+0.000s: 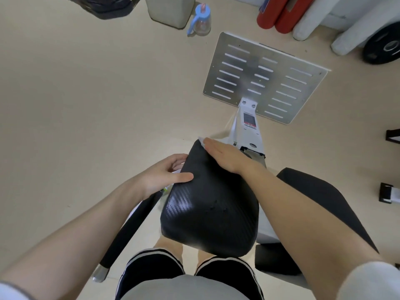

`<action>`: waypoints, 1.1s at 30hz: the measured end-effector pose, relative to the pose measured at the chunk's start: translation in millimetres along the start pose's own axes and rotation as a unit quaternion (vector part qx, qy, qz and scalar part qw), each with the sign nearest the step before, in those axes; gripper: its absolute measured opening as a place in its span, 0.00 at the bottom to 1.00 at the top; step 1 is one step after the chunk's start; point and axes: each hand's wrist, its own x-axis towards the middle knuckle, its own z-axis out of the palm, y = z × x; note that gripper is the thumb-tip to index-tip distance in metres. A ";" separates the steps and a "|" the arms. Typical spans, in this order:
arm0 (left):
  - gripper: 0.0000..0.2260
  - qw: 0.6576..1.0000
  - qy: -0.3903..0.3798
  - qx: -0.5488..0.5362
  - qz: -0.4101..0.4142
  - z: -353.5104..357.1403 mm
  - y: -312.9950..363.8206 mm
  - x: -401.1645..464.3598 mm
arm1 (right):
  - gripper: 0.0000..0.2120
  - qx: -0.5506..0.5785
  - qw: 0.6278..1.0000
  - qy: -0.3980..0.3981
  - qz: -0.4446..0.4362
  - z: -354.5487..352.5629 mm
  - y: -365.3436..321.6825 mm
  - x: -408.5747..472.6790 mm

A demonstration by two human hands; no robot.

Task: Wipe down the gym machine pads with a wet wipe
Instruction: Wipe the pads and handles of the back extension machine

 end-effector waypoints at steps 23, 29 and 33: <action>0.36 0.976 -0.080 0.205 0.006 -22.2 9.8 -11.7 | 0.23 -0.034 0.999 0.022 -0.011 20.3 -18.4 -9.3; 0.26 0.966 -0.127 0.221 0.035 -18.3 17.1 -34.8 | 0.28 -0.086 0.987 0.034 -0.133 51.2 -48.6 -99.7; 0.27 0.953 -0.144 0.255 0.079 -12.5 19.6 -45.0 | 0.33 -0.192 0.965 0.052 -0.173 72.1 -57.7 -125.4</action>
